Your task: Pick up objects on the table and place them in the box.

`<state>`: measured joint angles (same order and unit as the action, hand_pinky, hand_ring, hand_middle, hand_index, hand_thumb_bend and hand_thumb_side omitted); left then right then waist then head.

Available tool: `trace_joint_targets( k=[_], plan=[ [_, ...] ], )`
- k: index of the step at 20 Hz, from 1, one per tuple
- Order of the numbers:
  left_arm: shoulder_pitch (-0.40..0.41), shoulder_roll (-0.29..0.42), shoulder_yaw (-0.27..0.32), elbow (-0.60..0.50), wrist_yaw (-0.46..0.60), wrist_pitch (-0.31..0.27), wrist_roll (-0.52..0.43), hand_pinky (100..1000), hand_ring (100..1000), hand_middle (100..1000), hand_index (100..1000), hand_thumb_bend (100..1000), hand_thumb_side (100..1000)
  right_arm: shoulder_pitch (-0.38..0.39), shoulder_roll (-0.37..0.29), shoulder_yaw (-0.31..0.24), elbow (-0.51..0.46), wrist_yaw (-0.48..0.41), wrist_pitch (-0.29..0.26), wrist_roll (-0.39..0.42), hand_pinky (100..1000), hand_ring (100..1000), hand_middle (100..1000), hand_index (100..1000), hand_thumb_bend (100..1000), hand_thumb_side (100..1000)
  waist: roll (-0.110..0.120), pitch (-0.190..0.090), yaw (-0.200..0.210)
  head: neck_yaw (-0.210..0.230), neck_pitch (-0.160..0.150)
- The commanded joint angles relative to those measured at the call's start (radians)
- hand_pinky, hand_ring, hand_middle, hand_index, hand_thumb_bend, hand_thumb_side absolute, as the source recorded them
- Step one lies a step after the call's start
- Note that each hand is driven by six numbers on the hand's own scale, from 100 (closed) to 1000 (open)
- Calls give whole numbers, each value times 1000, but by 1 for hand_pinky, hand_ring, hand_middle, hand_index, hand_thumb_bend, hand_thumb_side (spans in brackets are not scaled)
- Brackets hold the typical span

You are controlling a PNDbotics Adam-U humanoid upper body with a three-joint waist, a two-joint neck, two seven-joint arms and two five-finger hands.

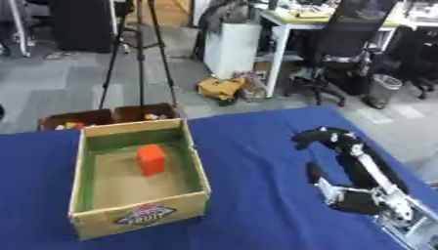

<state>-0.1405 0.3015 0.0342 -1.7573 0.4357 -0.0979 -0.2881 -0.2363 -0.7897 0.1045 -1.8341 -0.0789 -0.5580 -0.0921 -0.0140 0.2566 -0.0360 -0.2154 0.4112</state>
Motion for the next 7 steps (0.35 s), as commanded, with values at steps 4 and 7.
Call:
trace_joint_targets(
  k=[4, 7],
  plan=[
    [-13, 32, 5, -9, -3, -9, 8, 555, 645, 466, 629, 537, 880, 3, 23, -49, -71, -114, 102, 102, 802, 760, 597, 788, 100, 366, 15, -8, -30, 90, 39],
    [-34, 32, -7, -3, -2, -4, 1, 555, 646, 466, 629, 537, 879, 15, 35, -69, -81, -166, 129, 140, 802, 760, 594, 787, 100, 383, 18, -2, -35, 109, 55]
  ],
)
